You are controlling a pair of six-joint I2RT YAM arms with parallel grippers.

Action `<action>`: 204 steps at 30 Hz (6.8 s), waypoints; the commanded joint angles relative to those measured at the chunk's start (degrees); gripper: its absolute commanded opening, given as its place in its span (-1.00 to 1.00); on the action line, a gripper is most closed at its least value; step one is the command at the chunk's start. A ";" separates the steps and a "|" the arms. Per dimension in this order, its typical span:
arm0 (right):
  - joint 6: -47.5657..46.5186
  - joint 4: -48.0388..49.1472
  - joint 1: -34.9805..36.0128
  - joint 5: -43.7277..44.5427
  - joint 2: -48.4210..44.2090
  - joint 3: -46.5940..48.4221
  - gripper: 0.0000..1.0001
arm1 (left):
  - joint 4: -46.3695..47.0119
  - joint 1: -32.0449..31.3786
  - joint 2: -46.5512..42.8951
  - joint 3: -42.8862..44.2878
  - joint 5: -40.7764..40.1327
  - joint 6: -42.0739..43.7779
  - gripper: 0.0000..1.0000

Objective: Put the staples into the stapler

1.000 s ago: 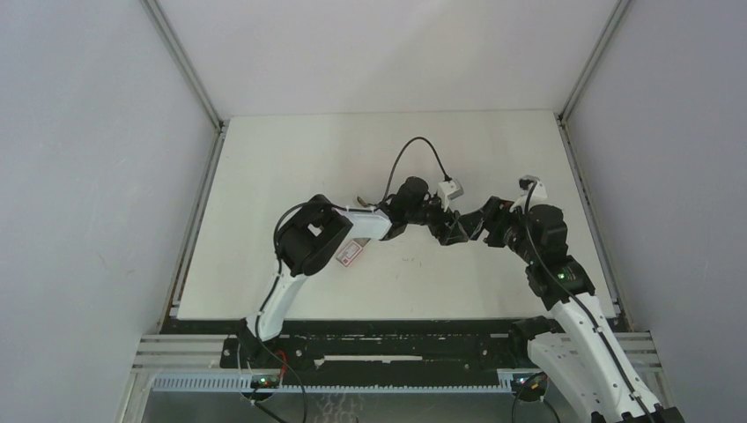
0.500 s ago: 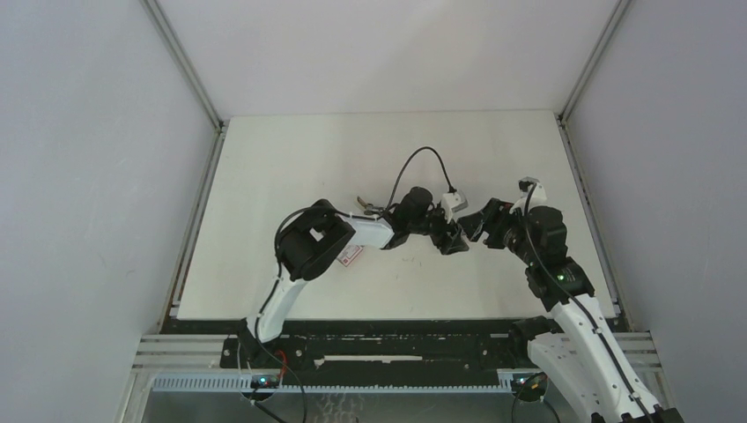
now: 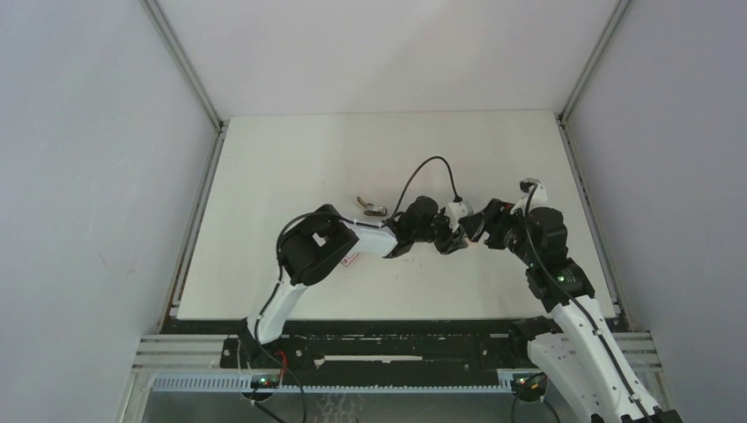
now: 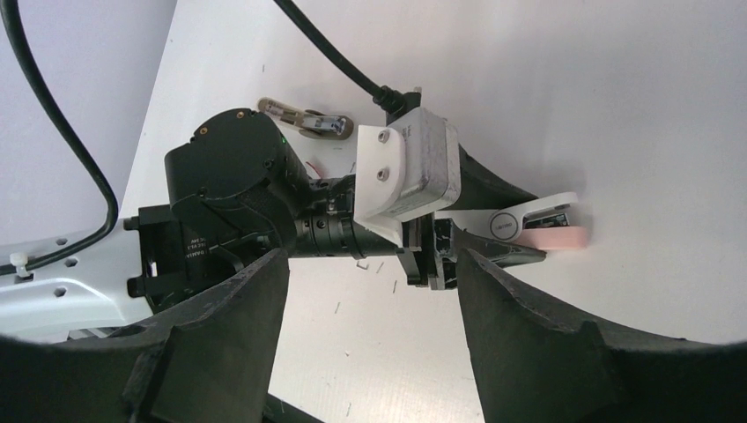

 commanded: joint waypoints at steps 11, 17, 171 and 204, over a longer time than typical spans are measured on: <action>1.44 3.92 -5.78 -6.90 0.99 -1.85 0.38 | 10.93 1.75 -14.37 -16.63 -3.86 -11.27 -0.87; 1.40 4.78 -6.71 -9.20 2.11 -2.86 0.38 | 12.56 4.46 -26.52 -30.33 -2.17 -21.50 -1.00; 7.36 16.57 14.83 -38.42 28.67 -1.45 -0.34 | -24.87 -8.16 -67.37 -39.90 -11.82 -6.48 -1.00; 29.04 33.73 14.93 -40.03 23.61 -8.69 -0.38 | -10.70 -8.05 -78.35 -50.60 -15.16 -8.13 -0.99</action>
